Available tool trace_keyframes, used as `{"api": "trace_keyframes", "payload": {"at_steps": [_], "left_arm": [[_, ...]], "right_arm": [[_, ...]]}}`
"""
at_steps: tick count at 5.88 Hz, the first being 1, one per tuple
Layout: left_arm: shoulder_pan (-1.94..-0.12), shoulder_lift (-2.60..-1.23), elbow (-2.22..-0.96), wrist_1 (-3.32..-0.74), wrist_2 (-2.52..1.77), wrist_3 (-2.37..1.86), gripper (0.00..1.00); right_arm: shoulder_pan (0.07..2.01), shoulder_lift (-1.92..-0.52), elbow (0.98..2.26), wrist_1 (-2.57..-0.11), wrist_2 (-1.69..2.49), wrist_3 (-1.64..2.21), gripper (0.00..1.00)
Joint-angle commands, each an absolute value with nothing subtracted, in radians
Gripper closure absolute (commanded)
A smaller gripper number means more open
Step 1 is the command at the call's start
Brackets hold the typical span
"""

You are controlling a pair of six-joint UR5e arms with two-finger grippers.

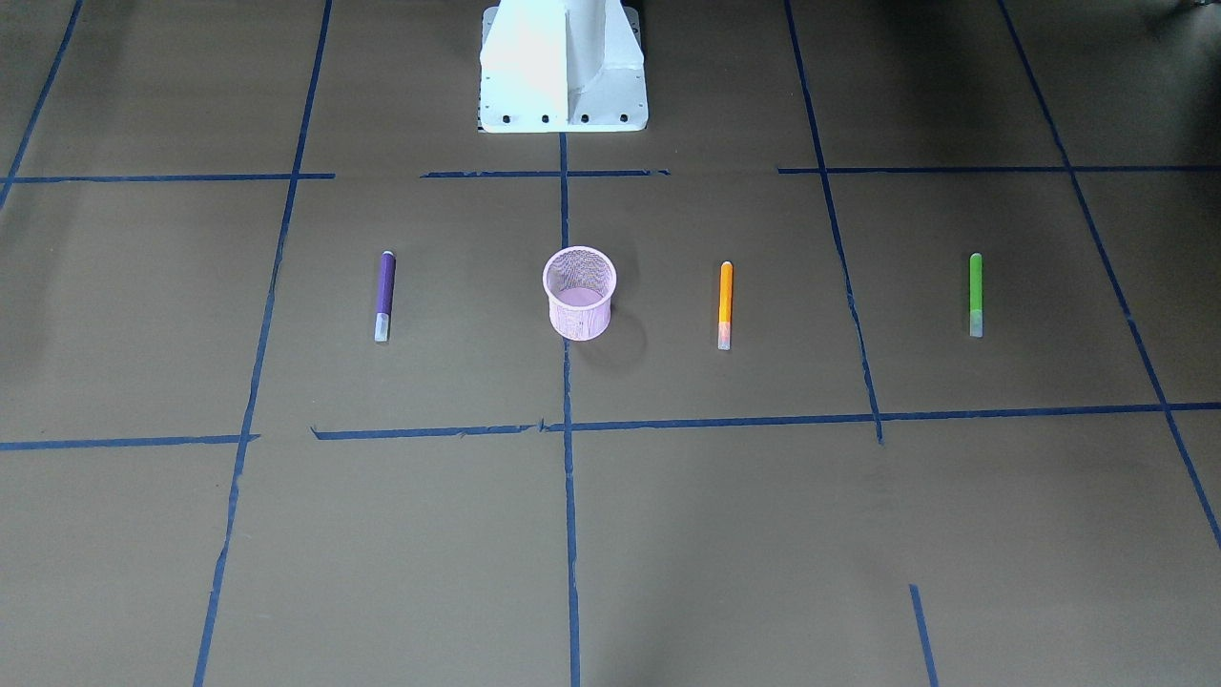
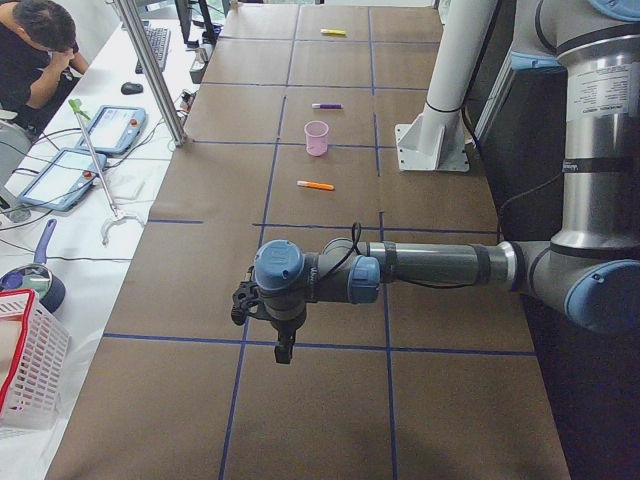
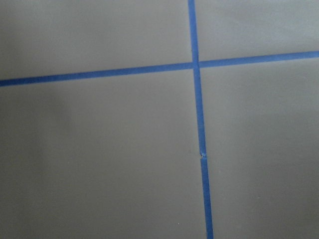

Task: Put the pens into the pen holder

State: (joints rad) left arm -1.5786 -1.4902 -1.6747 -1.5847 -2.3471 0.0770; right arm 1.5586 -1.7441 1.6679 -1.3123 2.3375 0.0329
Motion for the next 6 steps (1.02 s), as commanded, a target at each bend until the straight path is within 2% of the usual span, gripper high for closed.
{"api": "trace_keyframes", "payload": {"at_steps": [1, 4, 6], "left_arm": [[-1.499, -1.541, -1.707, -1.585, -2.349, -0.025, 0.00], [-1.292, -1.581, -1.836, -1.588, -2.356, -0.207, 0.00], [-1.208, -1.632, -1.842, -1.588, -2.350, -0.311, 0.00]], "right_arm": [[1.559, -1.752, 1.628, -1.307, 2.327, 0.009, 0.00], [1.559, -1.755, 1.580, -1.307, 2.318, -0.012, 0.00], [1.539, -1.743, 1.470, -1.214, 2.316, 0.008, 0.00]]}}
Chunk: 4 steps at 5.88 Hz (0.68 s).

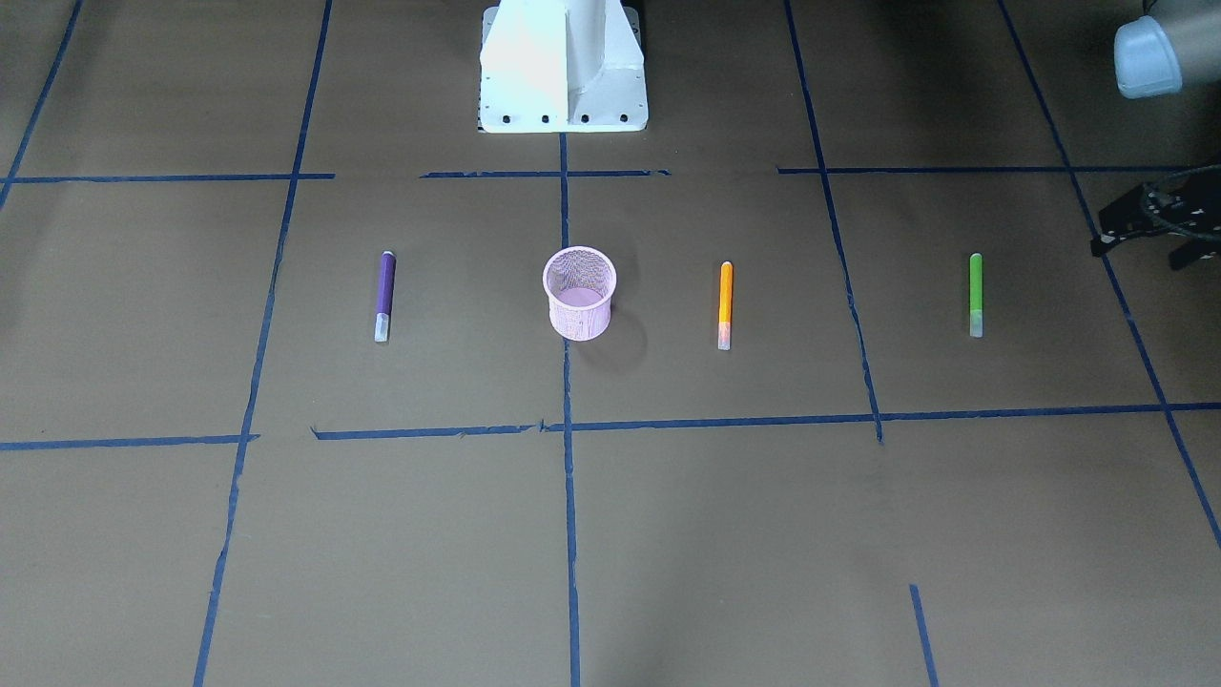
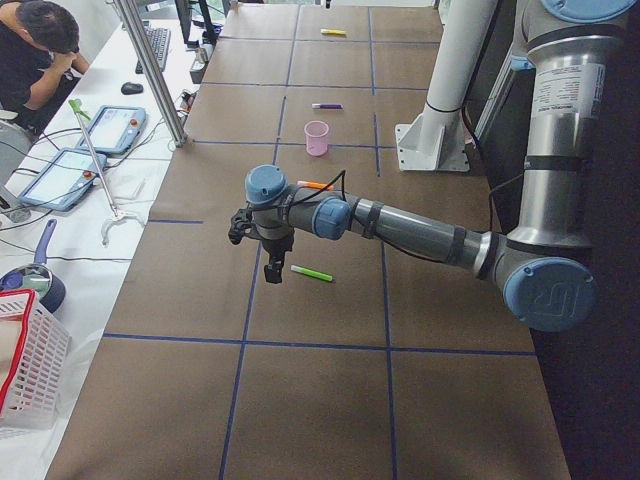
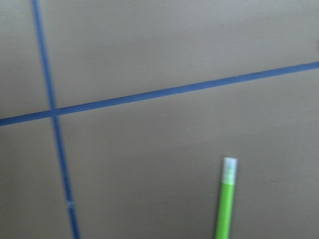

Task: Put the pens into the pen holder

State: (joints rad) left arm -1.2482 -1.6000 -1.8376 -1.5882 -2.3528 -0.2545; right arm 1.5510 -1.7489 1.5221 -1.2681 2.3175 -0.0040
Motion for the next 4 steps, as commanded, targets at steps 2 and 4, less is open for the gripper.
{"api": "trace_keyframes", "payload": {"at_steps": [2, 4], "left_arm": [[-1.158, -1.640, -1.841, -1.589, -2.327, -0.333, 0.00], [-1.108, -1.646, -1.803, -1.632, -2.286, -0.334, 0.00]], "right_arm": [[1.455, -1.704, 1.317, -1.049, 2.315, 0.110, 0.00], [1.399, -1.704, 1.276, -0.945, 2.315, 0.187, 0.00]]}}
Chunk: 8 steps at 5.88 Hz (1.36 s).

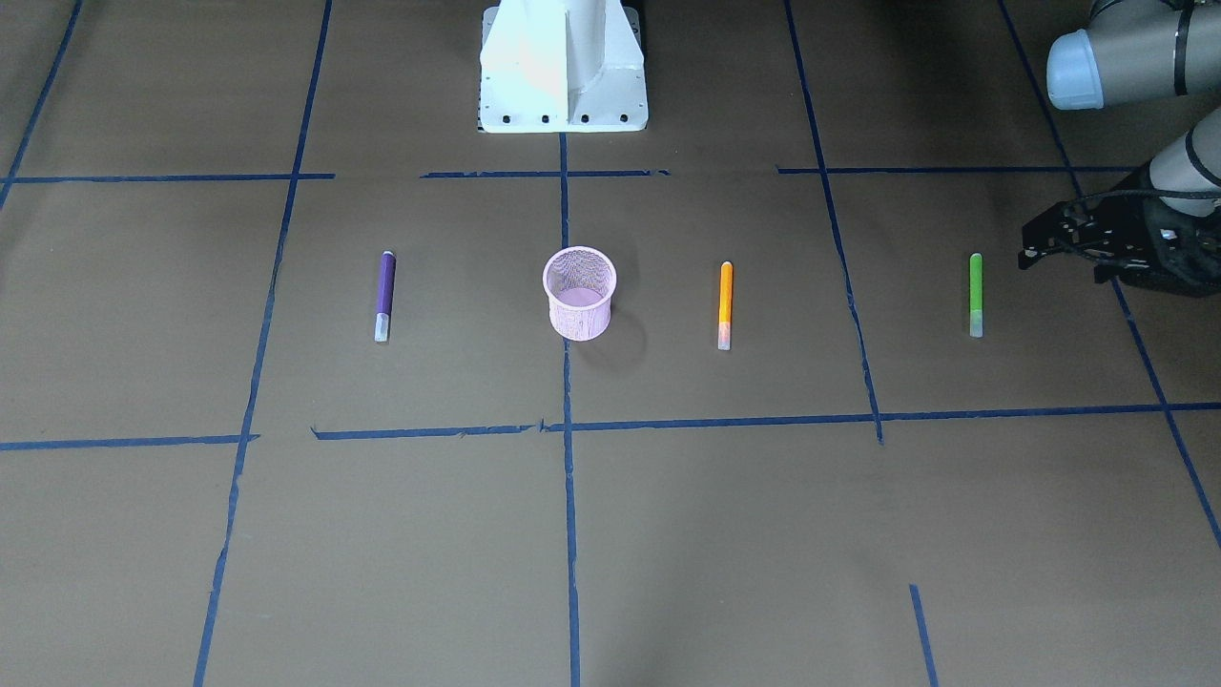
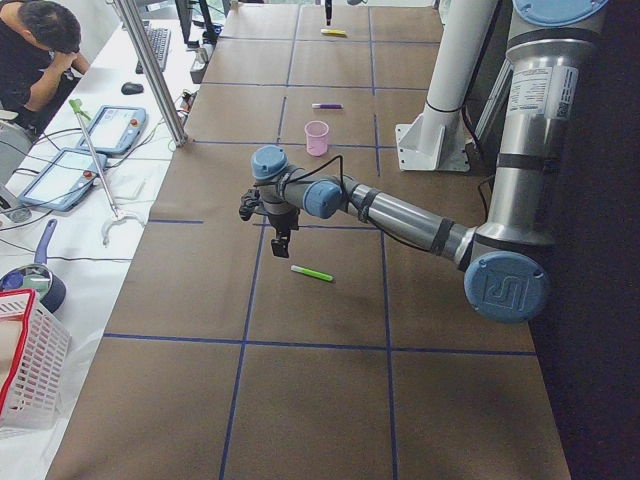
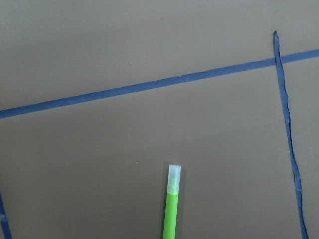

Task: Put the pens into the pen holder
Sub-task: 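Lower the left gripper down onto the green highlighter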

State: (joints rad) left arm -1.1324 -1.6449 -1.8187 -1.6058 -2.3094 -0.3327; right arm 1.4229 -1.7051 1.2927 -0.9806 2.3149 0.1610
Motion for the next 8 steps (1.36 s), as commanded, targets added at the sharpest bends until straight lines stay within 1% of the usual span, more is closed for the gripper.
{"api": "trace_keyframes", "payload": {"at_steps": [1, 6, 7, 8], "left_arm": [[-1.101, -1.646, -1.799, -1.641, -2.278, -0.342, 0.00], [-1.072, -1.648, -1.790, -1.661, -2.270, -0.342, 0.00], [-1.057, -1.647, -1.775, -1.680, -2.249, -0.350, 0.00], [-1.055, -1.646, -1.723, -1.747, -2.249, -0.353, 0.00]], "right_arm": [[1.387, -1.704, 1.275, -0.945, 2.313, 0.192, 0.00], [1.374, -1.692, 1.218, -0.946, 2.315, 0.202, 0.00], [1.370, -1.683, 1.207, -0.946, 2.318, 0.202, 0.00], [1.370, -1.683, 1.206, -0.945, 2.318, 0.202, 0.00]]}}
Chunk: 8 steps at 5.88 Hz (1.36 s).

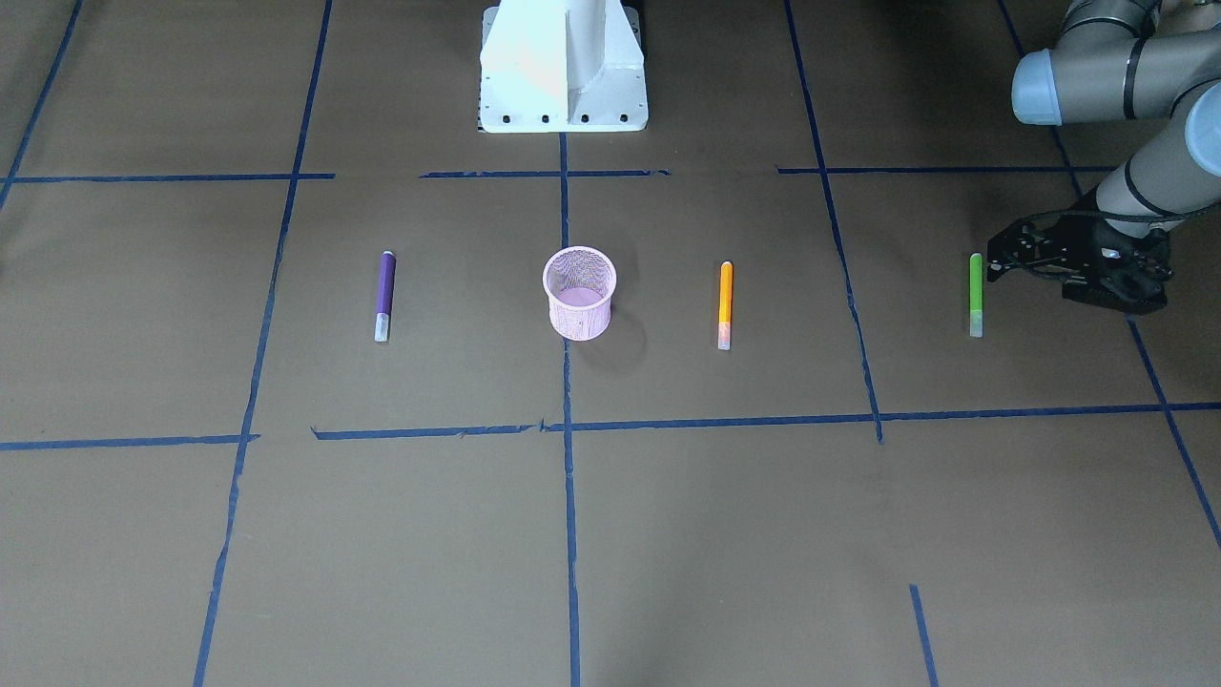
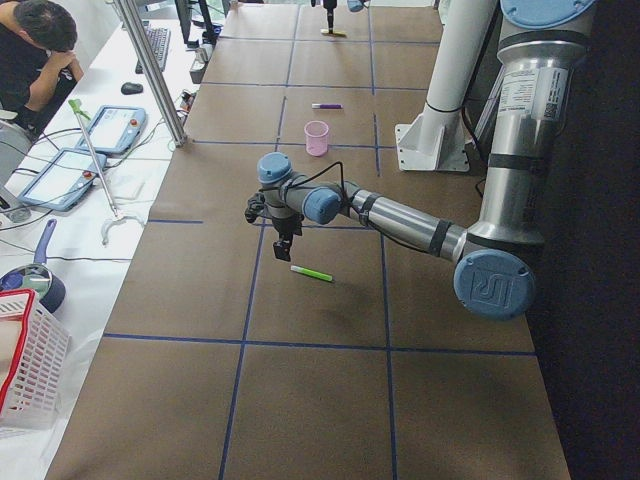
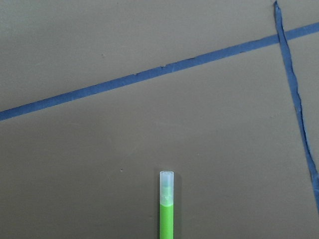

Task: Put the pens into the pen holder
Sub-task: 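Lower the left gripper down onto the green highlighter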

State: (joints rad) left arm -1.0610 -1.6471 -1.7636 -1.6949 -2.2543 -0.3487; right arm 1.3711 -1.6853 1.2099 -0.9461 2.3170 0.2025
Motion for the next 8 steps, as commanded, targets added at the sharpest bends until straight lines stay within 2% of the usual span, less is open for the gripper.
{"api": "trace_keyframes", "payload": {"at_steps": [1, 6, 8], "left_arm": [[-1.055, -1.644, -1.654, -1.840, -2.250, -0.354, 0.00], [-0.971, -1.637, -1.609, -1.930, -2.209, -0.368, 0.00], [-0.956, -1.637, -1.539, -2.021, -2.184, -0.379, 0.00]], "right_arm": [[1.370, -1.683, 1.206, -0.945, 2.318, 0.202, 0.00], [1.370, -1.683, 1.206, -0.943, 2.318, 0.202, 0.00], [1.370, -1.683, 1.204, -0.943, 2.319, 0.202, 0.00]]}}
